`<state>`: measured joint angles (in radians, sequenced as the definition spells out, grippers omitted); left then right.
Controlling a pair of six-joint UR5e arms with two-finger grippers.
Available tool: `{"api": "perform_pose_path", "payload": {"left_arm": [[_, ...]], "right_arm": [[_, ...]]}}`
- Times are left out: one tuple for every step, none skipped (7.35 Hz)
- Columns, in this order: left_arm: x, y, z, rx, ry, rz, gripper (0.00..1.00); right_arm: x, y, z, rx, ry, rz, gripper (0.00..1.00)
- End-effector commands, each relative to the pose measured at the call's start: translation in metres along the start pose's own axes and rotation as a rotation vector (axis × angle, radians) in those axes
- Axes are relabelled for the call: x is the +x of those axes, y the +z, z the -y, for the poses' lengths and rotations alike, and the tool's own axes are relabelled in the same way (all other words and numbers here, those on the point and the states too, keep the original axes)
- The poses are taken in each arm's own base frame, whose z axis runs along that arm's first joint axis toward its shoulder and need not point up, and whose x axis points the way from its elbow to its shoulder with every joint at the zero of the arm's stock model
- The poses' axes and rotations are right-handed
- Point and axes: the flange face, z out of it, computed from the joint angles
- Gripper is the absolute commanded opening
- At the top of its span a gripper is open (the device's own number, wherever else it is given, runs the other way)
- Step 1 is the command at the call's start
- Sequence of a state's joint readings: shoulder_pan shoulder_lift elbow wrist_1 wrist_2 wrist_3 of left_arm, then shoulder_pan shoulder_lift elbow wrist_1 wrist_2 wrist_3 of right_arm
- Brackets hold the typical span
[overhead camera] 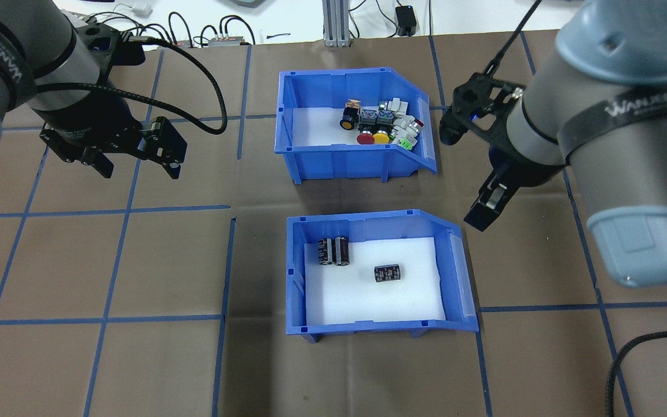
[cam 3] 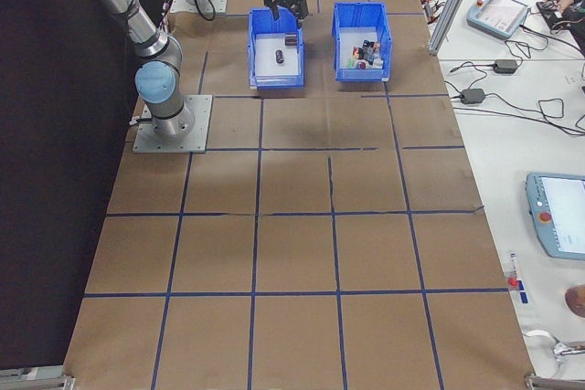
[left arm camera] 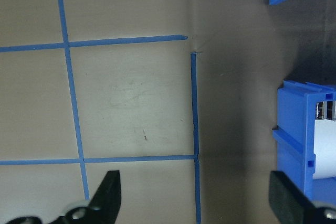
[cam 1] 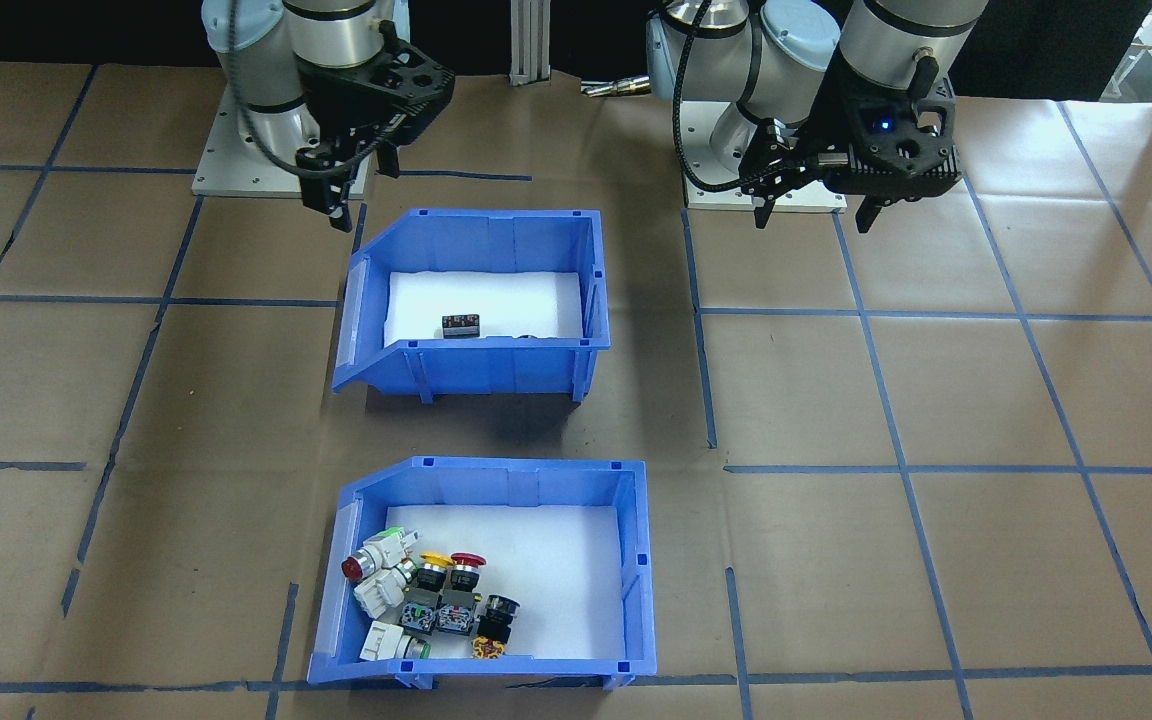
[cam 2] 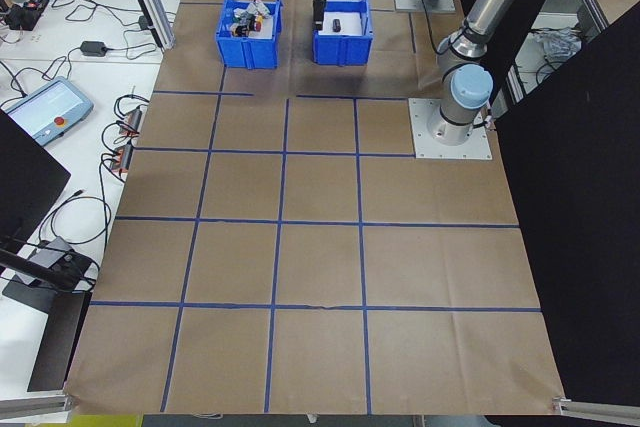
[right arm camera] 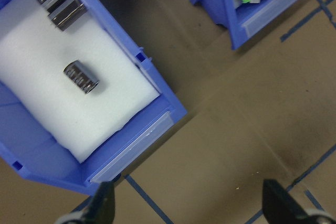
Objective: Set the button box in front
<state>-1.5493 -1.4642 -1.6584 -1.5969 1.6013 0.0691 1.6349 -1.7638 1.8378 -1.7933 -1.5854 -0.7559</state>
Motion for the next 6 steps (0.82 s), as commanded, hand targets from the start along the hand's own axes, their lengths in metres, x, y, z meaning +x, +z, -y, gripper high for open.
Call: {"api": "perform_pose_path", "payload": {"left_arm": [[0.0,0.001,-0.001,-0.002,0.0,0.003,1.0],[0.001,0.0,-0.001,0.0,0.001,0.0,1.0],[0.001,0.0,-0.001,0.0,0.0,-0.001,1.0],[0.001,0.0,-0.001,0.0,0.0,0.0,1.0],[0.001,0.001,-0.001,-0.002,0.0,0.0,1.0],[0.001,0.001,-0.001,-0.002,0.0,-0.003,1.0]], "right_arm": [[0.06,-0.02,0.028,0.035,0.335,-0.025,1.0],[0.075,-0.014,0.042,0.027,0.47,-0.02,1.0],[0.078,-0.002,0.046,0.0,0.612,0.001,1.0],[0.077,0.003,0.043,-0.028,0.708,0.014,1.0],[0.078,0.012,0.043,-0.068,0.778,0.029,1.0],[0.079,0.013,0.04,-0.085,0.8,0.035,1.0]]}}
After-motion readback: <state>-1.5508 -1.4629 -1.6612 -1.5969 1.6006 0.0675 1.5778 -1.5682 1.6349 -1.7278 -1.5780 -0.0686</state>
